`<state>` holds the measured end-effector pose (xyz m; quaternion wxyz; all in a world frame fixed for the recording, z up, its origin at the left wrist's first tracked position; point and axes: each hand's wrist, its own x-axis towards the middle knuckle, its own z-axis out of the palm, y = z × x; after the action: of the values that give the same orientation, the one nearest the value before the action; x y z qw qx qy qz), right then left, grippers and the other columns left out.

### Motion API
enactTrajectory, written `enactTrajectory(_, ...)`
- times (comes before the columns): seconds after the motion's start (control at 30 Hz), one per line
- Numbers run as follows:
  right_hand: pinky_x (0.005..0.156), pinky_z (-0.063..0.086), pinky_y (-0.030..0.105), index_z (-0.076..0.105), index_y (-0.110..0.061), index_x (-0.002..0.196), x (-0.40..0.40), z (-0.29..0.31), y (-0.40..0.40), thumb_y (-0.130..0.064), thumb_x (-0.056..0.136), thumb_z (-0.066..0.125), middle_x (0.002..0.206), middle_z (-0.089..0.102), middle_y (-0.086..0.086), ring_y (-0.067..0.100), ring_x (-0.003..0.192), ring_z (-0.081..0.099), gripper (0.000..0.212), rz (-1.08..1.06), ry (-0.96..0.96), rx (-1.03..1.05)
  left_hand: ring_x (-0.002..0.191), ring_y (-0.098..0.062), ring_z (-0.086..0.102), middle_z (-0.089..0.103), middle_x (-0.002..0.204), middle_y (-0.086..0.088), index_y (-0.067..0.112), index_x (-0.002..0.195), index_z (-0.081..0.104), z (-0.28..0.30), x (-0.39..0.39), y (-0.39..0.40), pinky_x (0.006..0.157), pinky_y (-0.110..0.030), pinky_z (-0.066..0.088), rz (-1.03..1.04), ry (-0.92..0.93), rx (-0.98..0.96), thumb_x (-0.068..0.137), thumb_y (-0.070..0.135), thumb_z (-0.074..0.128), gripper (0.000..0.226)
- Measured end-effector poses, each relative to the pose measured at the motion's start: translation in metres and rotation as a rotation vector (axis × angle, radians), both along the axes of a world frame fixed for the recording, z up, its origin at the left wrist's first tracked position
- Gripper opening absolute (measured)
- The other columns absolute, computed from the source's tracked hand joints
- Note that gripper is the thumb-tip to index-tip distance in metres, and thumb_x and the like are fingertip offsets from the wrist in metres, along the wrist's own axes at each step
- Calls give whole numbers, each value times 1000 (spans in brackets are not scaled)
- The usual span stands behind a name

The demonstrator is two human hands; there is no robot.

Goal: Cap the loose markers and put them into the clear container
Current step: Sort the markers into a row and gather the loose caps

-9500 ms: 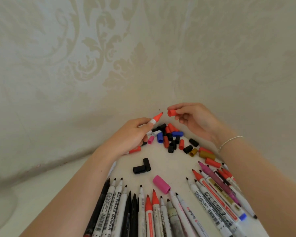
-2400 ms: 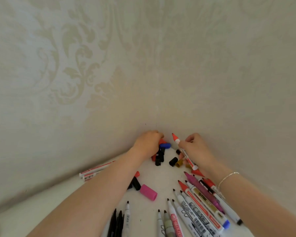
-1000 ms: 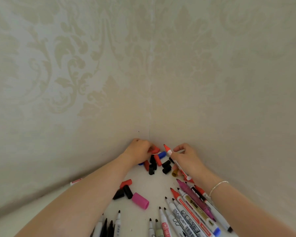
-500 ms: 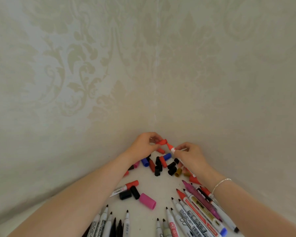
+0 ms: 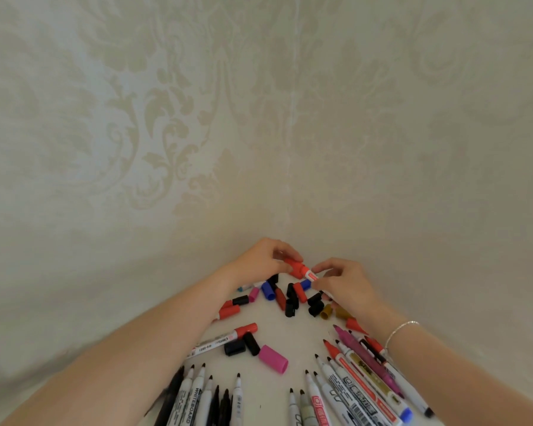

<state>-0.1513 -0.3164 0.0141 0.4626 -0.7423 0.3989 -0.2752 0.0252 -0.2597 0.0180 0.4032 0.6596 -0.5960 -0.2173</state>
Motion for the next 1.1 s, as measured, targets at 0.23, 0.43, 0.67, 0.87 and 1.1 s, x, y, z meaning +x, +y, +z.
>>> enactTrajectory(0.23, 49, 48, 25, 68, -23, 82, 11, 0, 12, -8, 80, 71, 77, 68, 14, 16, 56, 58, 15, 13, -82, -45, 75, -17, 72, 70, 84, -12, -1, 102, 67, 6, -8, -5, 71, -25, 59, 201, 646, 63, 93, 15, 60, 20)
enactTrajectory(0.43, 66, 52, 32, 68, -22, 86, 22, 2, 14, -23, 86, 68, 79, 66, 6, 16, 67, 59, 1, -6, -80, -193, 62, -17, 71, 68, 73, -11, -1, 103, 60, 1, -30, -11, 55, -25, 57, 288, 793, 24, 95, 18, 58, 21)
enactTrajectory(0.67, 44, 36, 7, 71, -19, 93, 19, -1, 17, -19, 88, 63, 77, 57, -5, 2, 60, 48, 9, 3, 25, -353, 70, -21, 71, 71, 82, -13, -1, 106, 62, 2, -30, -6, 61, -30, 60, 309, 642, 172, 94, 19, 57, 24)
enactTrajectory(0.87, 55, 38, 16, 69, -16, 93, 26, 2, 21, -20, 89, 60, 87, 53, -1, 4, 66, 46, 10, -34, 66, -429, 66, -21, 69, 69, 83, -15, -3, 105, 61, 1, -37, -5, 52, -27, 57, 338, 680, 101, 93, 12, 53, 21)
enactTrajectory(1.1, 56, 44, 24, 66, -8, 87, 34, 8, 31, -15, 88, 60, 77, 52, -2, 10, 64, 51, 10, -63, 31, -425, 59, -20, 66, 64, 71, -12, 1, 93, 58, 13, -35, 4, 51, -28, 57, 355, 587, 121, 90, 6, 52, 9)
